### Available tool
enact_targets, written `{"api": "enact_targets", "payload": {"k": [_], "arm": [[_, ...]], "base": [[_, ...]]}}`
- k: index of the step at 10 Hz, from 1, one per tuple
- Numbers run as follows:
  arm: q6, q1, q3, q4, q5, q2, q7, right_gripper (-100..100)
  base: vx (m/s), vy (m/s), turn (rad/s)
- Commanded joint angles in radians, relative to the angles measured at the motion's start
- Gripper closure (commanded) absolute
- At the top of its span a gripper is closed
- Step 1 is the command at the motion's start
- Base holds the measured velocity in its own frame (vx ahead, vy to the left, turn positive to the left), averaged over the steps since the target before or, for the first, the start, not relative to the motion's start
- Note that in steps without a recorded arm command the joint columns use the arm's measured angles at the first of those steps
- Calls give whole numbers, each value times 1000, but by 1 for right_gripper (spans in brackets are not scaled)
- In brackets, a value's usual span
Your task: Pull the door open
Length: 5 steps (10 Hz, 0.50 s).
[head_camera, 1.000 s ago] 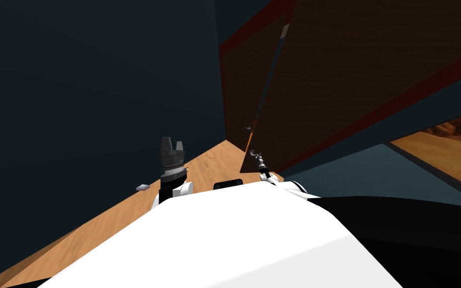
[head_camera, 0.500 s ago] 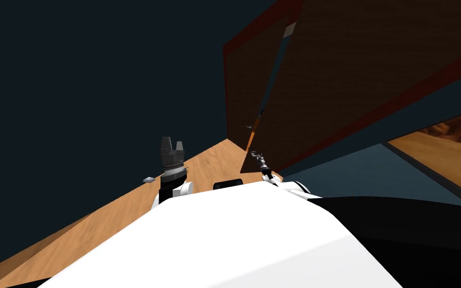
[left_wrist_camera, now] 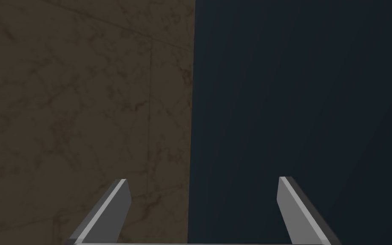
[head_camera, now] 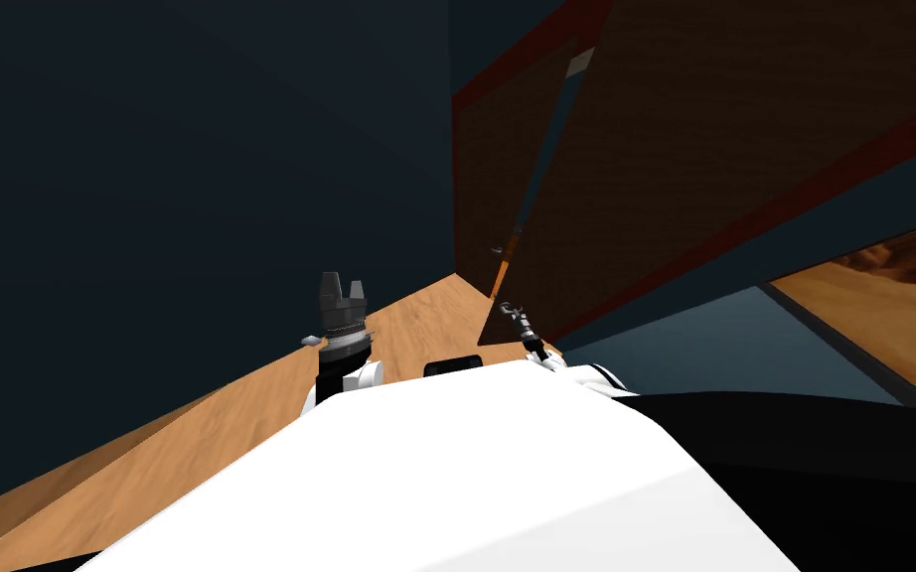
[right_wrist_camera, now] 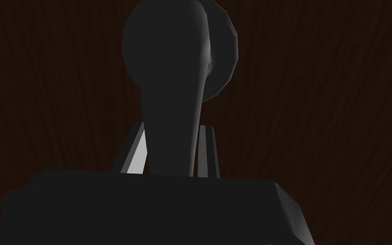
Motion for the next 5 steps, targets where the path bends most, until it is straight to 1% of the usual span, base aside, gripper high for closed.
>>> {"api": "enact_targets", "payload": {"k": [1, 2, 3, 4, 5], "arm": [[-16, 25, 13, -20, 11, -7, -20, 100], [-16, 25, 13, -29, 11, -7, -20, 100], [-16, 25, 13, -20, 11, -7, -20, 100], [-3, 32, 11, -33, 10, -9, -20, 100], [-44, 50, 12, -10, 13, -12, -20, 100]], "base": [[-166, -34, 71], [-142, -28, 3], [-66, -9, -6], [-23, -3, -14], [2, -7, 78]]}}
